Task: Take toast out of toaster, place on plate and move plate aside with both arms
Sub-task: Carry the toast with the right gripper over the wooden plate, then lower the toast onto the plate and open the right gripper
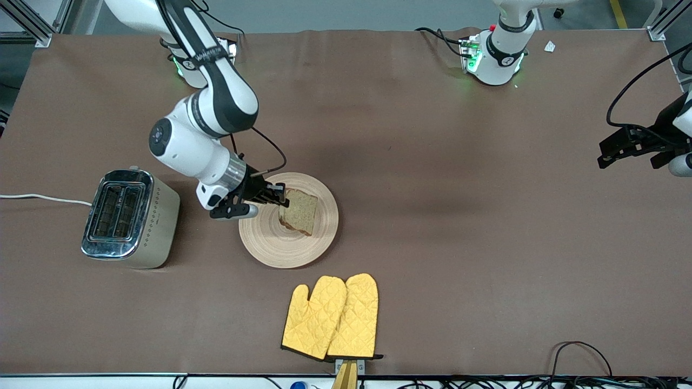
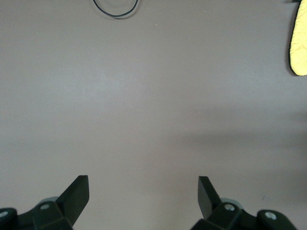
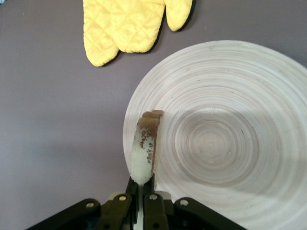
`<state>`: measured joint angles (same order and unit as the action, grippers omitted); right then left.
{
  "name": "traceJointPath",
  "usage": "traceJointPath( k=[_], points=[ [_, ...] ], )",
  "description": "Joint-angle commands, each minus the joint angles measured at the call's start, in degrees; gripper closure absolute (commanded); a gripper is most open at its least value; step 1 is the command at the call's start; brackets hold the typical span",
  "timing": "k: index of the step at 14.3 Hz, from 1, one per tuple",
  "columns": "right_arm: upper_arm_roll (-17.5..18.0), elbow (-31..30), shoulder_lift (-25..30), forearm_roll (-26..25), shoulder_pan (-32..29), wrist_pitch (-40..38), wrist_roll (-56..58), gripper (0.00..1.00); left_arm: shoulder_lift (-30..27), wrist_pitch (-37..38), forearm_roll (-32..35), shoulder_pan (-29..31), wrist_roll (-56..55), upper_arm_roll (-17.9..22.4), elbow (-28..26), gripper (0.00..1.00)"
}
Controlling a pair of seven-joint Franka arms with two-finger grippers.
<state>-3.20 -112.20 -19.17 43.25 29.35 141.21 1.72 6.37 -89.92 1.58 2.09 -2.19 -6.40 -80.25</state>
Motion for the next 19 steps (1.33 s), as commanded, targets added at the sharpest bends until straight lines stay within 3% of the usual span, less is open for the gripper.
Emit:
traceJointPath(
  k=[1, 3, 9, 12, 19],
  points=[
    [-0.23, 0.05, -3.05, 8.05, -0.43, 1.34, 9.67, 1.00, -0.39, 0.00, 1.05, 0.02, 0.69, -0.10, -0.17, 0.00],
    [-0.23, -0.38, -3.77, 10.44, -1.65, 1.09, 14.61, 1.00, -0.39, 0.00, 1.05, 0.02, 0.69, -0.10, -0.17, 0.00],
    [-0.31, -5.47, -3.33, 10.54, -8.16, -2.24, 26.57, 1.00, -0.39, 0.09, 1.05, 0.02, 0.61, -0.10, -0.17, 0.00],
    [-0.31, -9.08, -0.97, 10.54, -8.96, -2.87, 27.29, 1.00, -0.39, 0.09, 1.05, -0.07, 0.61, -0.10, -0.17, 0.00],
    [-0.66, -10.23, 0.53, 10.36, -14.76, -8.93, 33.00, 1.00, -0.39, 0.44, 1.14, 0.02, 0.51, 0.07, -0.35, 0.00]
  ],
)
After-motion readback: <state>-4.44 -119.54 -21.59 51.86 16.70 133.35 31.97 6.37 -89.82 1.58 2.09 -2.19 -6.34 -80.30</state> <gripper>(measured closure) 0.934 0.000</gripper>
